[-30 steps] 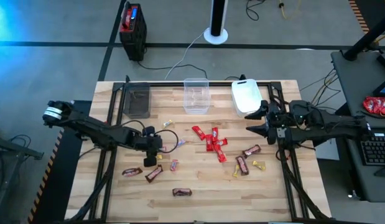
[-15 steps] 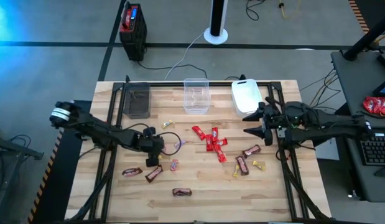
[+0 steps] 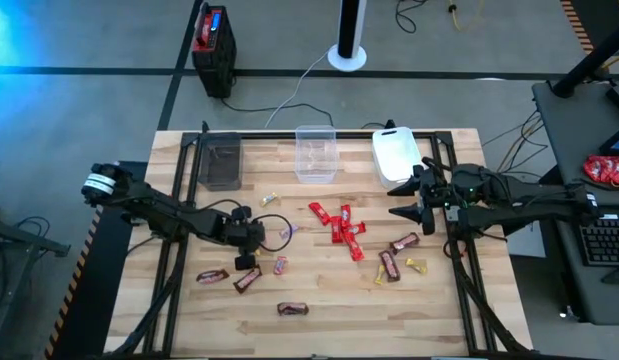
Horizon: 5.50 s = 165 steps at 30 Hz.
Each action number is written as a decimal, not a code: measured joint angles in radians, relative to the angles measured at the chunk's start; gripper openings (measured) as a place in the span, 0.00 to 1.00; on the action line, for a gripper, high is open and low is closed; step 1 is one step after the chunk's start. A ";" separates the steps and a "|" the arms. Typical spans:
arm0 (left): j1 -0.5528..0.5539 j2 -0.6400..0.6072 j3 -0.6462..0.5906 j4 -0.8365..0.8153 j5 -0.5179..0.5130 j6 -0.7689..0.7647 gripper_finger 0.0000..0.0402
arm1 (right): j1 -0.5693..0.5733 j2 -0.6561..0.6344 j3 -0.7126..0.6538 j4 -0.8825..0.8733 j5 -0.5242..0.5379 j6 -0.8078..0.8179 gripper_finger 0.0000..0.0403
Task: Sort candy by brand, put in halloween buckets
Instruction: Put the light red candy into the black bin, then put the red chocolate bar into the transparent bin
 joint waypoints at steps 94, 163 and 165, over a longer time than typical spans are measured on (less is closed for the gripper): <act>0.025 -0.819 0.070 -0.151 -0.326 0.149 0.31 | 0.003 0.822 0.640 -0.557 0.257 0.400 0.66; 0.022 -0.867 -0.007 -0.054 -0.330 0.087 0.31 | -0.131 1.396 1.289 -0.587 0.349 0.003 0.09; 0.022 -0.867 -0.007 -0.053 -0.330 0.088 0.31 | -0.167 1.396 1.312 -0.585 0.381 -0.008 0.09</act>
